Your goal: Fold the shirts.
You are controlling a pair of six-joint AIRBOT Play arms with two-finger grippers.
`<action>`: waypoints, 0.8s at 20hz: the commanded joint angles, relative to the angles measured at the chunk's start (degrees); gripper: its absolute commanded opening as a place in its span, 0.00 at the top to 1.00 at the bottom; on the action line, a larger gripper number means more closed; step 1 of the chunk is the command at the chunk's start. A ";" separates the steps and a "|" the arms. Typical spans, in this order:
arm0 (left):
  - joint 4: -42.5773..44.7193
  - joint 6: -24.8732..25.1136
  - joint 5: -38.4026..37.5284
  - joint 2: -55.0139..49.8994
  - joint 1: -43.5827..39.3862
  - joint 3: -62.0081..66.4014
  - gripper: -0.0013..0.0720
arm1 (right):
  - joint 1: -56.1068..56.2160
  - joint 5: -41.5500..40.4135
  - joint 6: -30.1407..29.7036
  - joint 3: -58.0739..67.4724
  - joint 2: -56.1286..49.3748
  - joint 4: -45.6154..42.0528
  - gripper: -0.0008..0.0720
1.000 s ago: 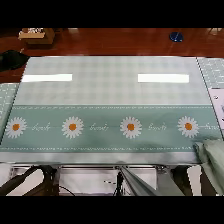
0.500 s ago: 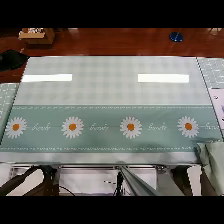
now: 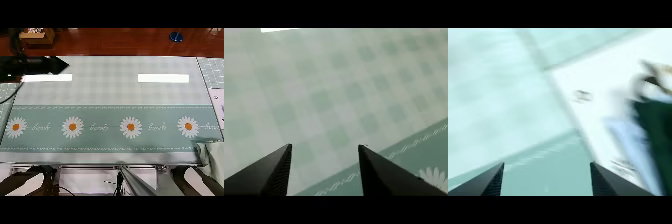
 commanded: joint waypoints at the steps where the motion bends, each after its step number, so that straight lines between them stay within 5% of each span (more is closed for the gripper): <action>1: 27.89 -18.56 -2.60 -2.25 -9.11 1.20 0.12 | 18.58 4.07 1.75 3.61 -7.85 0.20 0.16; 3: 34.97 -24.41 -5.46 -3.32 -10.73 2.71 0.12 | 25.00 5.73 4.98 3.61 -11.17 -4.66 0.16; 16: 34.29 -24.33 -5.33 -3.37 -10.73 4.11 0.12 | 32.70 9.25 5.53 3.61 -15.52 -5.55 0.16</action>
